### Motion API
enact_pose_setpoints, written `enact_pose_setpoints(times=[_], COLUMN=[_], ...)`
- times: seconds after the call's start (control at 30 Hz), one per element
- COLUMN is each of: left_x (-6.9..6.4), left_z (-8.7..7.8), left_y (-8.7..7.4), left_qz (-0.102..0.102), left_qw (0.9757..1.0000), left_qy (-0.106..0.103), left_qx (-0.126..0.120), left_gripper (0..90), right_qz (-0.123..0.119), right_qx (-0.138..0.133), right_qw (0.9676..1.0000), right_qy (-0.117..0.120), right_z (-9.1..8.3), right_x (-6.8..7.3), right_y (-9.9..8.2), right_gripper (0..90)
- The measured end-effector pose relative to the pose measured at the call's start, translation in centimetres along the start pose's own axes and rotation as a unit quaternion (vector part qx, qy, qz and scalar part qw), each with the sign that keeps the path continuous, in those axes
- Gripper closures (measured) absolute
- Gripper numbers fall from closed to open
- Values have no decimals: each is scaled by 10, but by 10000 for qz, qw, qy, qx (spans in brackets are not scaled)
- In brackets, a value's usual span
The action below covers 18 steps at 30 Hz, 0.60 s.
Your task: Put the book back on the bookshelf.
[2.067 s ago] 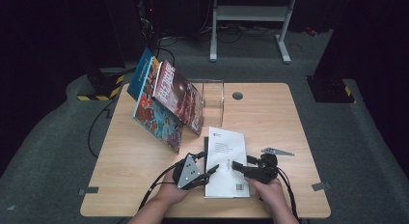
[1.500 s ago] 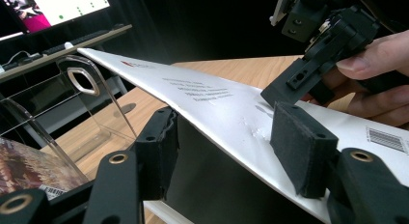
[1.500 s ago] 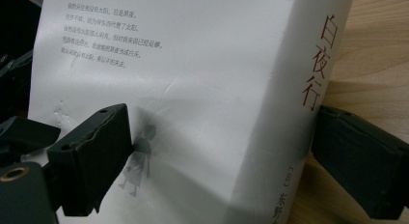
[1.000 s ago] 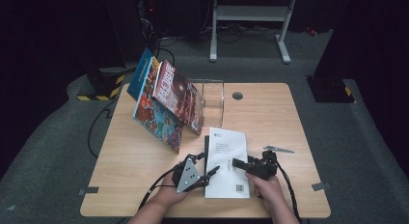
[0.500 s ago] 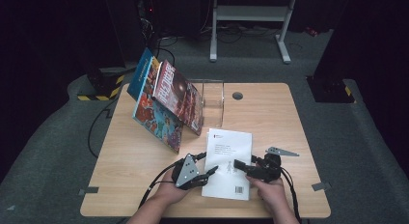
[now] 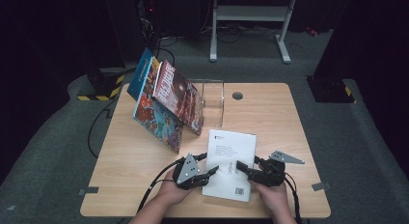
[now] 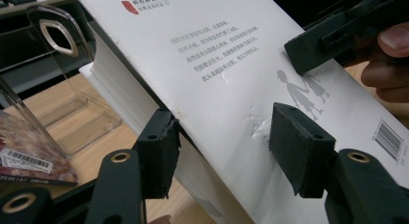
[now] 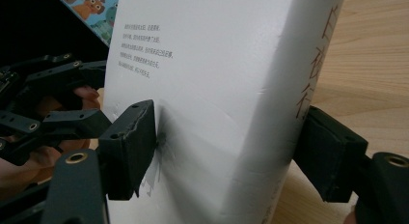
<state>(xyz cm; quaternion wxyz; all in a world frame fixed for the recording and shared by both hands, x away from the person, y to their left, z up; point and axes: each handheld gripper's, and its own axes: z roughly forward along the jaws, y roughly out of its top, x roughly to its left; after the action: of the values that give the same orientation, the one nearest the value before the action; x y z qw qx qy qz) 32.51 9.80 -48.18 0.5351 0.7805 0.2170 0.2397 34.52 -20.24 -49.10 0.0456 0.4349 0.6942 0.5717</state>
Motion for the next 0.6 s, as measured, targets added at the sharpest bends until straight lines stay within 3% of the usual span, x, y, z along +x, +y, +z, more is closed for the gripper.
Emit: enact_pose_setpoints(times=[0.23,0.53,0.6], left_x=[0,1,2], left_z=[1,3,3], left_y=[2,9,9], left_qz=[-166,-235,-343], left_qw=[9998,9991,9984], left_qy=[62,260,306], left_qx=[-47,-240,-315], left_gripper=[456,492,499], right_qz=[-98,-451,-530], right_qx=[-123,-439,-487], right_qw=[9999,9978,9970], right_qy=[-65,-229,-276], right_z=[-4,-12,-14], right_x=[3,12,14], right_y=[1,5,6], right_gripper=[304,343,353])
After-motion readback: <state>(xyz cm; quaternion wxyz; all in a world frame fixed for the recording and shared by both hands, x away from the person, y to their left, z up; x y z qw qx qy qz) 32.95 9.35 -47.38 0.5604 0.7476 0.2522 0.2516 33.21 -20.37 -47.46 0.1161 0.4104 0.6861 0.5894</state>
